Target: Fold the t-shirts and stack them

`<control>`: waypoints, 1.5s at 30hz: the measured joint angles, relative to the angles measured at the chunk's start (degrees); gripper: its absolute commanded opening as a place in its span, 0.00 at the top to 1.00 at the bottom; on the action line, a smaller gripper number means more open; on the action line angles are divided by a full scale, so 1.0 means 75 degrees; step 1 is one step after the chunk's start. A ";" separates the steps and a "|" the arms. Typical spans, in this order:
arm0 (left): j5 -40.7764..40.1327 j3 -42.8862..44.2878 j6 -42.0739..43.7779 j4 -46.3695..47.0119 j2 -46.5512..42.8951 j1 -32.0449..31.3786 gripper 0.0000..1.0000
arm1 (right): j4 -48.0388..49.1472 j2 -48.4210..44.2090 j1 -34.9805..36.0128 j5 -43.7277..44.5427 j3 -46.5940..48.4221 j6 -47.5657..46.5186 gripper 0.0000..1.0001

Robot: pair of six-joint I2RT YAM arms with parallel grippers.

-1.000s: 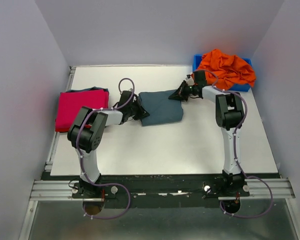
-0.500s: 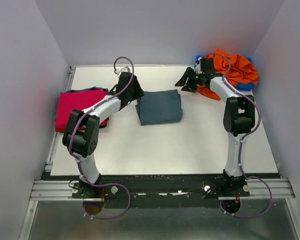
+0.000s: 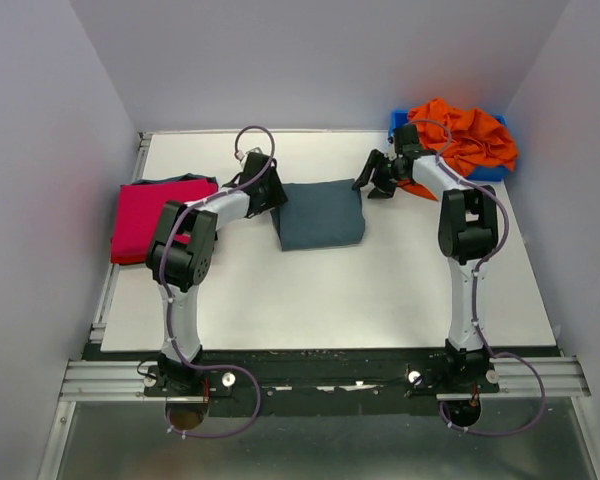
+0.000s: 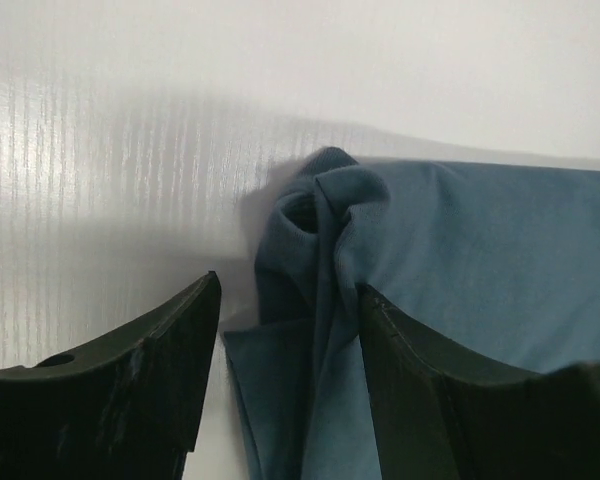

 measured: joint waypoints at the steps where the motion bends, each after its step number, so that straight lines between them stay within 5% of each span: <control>1: 0.0023 0.0015 0.0000 0.0015 0.0000 0.0023 0.35 | -0.0003 0.0000 0.0017 0.0012 0.0006 -0.0009 0.33; 17: 0.0909 0.1017 -0.0219 0.0391 0.0930 0.0344 0.53 | -0.0533 0.0414 0.0414 0.0332 0.0758 0.0015 0.52; 23: 0.1142 0.1160 -0.0414 0.0504 0.1116 0.0344 0.99 | -0.0863 0.0784 0.0554 0.0399 0.1341 0.0076 0.91; 25: 0.1204 0.1160 -0.0437 0.0557 0.1148 0.0344 1.00 | -0.0854 0.0813 0.0603 0.0399 0.1346 0.0152 0.99; 34: 0.1268 0.1195 -0.0114 0.0507 0.1064 0.0411 1.00 | -0.0399 0.0289 0.0629 0.0458 0.0662 0.0187 0.99; 45: 0.1172 0.0128 0.0239 -0.0434 -0.1851 0.0600 1.00 | 0.0586 -0.2914 0.1521 0.0446 -0.1306 -0.0274 0.99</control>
